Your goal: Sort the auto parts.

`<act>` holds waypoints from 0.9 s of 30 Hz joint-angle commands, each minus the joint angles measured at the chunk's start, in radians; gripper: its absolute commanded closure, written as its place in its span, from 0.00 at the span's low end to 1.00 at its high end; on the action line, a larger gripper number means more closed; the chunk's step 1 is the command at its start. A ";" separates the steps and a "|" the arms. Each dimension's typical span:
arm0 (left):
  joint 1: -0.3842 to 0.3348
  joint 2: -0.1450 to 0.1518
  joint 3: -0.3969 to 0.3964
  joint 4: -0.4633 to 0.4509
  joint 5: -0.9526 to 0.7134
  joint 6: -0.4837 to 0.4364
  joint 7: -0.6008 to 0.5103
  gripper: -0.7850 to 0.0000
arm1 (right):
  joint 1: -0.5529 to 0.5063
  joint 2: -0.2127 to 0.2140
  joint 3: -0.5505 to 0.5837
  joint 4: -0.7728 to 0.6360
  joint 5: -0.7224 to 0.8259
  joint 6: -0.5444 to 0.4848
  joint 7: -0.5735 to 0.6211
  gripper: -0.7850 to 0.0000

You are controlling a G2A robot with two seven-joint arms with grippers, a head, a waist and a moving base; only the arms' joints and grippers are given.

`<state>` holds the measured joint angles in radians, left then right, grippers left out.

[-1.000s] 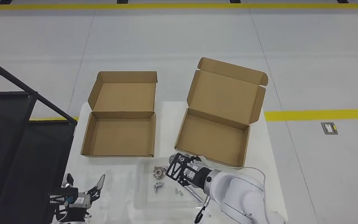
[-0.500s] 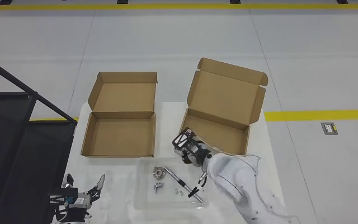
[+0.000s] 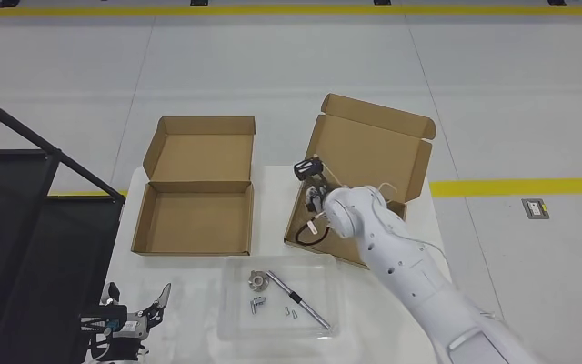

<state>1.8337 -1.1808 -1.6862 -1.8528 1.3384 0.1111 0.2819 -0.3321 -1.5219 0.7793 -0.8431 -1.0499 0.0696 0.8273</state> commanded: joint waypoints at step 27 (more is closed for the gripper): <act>0.000 0.000 0.000 0.000 0.000 0.000 0.000 0.00 | 0.130 -0.122 -0.032 0.451 0.111 -0.048 -0.174 0.00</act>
<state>1.8337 -1.1808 -1.6862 -1.8528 1.3384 0.1111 0.2819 -0.2025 -1.6442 0.7466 -0.3901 -0.9368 0.0212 0.6528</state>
